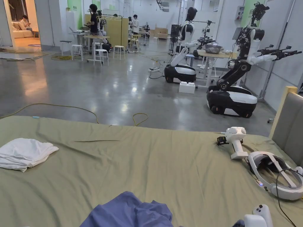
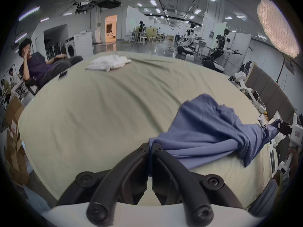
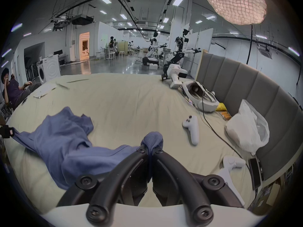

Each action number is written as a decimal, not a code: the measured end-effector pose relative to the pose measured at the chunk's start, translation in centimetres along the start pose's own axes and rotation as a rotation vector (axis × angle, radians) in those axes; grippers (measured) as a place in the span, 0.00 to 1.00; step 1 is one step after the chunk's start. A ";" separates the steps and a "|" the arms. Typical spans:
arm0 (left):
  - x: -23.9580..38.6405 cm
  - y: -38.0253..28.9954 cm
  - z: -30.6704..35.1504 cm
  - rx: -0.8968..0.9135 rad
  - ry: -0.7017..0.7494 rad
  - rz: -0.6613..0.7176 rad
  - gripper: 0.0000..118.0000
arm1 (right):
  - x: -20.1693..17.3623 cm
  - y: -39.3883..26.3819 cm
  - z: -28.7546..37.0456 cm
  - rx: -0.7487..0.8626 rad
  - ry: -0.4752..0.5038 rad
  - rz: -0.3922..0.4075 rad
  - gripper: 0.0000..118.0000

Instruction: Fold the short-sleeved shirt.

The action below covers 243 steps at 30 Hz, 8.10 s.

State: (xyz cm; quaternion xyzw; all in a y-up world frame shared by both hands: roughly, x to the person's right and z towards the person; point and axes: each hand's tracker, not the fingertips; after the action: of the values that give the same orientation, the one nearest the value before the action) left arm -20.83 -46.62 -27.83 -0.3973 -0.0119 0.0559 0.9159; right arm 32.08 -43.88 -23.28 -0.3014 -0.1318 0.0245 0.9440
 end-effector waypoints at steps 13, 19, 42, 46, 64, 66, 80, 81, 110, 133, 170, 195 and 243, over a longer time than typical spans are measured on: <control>3.3 1.7 5.0 0.170 -0.050 -0.033 0.61 | -1.3 1.3 3.8 0.181 0.019 -0.057 0.64; 7.0 4.2 7.2 0.390 -0.057 -0.151 0.61 | -4.9 4.4 7.2 0.337 0.040 -0.054 0.64; 10.8 8.2 -0.8 0.225 -0.202 -0.143 0.02 | -6.5 3.7 6.6 0.379 0.081 -0.114 0.00; 11.4 12.1 -8.5 0.074 -0.234 -0.169 0.02 | -5.4 2.9 4.5 0.320 0.067 -0.117 0.00; 20.8 16.0 -29.4 -0.305 -0.173 -0.430 0.64 | 0.1 -0.7 -0.3 0.108 -0.057 -0.099 0.00; 21.5 15.2 -29.4 -0.273 -0.140 -0.445 0.63 | 0.5 -1.2 -0.6 0.085 -0.063 -0.100 0.00; 20.1 15.0 -17.6 -0.080 -0.265 -0.373 0.05 | 3.0 -3.0 -6.5 -0.240 0.024 -0.140 0.59; 19.5 15.0 -16.0 -0.058 -0.277 -0.359 0.05 | 3.0 -3.3 -7.3 -0.290 0.037 -0.128 0.59; 2.5 19.7 9.4 0.402 -0.116 -0.141 0.05 | 5.5 9.9 2.3 0.089 0.094 -0.060 0.09; -2.4 32.2 15.4 0.537 0.023 -0.024 0.05 | 5.5 31.0 5.5 0.358 0.034 -0.024 0.09; -6.8 -1.5 2.5 -0.005 0.017 0.038 0.05 | 4.7 -5.0 1.8 -0.168 -0.022 -0.026 0.09; 3.7 5.8 9.4 0.467 -0.015 -0.068 0.47 | -4.0 6.1 8.8 0.388 0.040 -0.082 0.52; -8.9 -0.7 -6.0 -0.334 0.208 0.218 0.58 | -9.9 4.5 0.6 0.180 0.140 -0.012 0.00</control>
State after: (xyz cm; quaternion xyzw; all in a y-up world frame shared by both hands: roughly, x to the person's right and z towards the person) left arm -29.25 -52.47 -31.18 -0.5459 0.1168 0.1106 0.8223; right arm 22.57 -41.12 -27.75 -0.2158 -0.0645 0.0095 0.9743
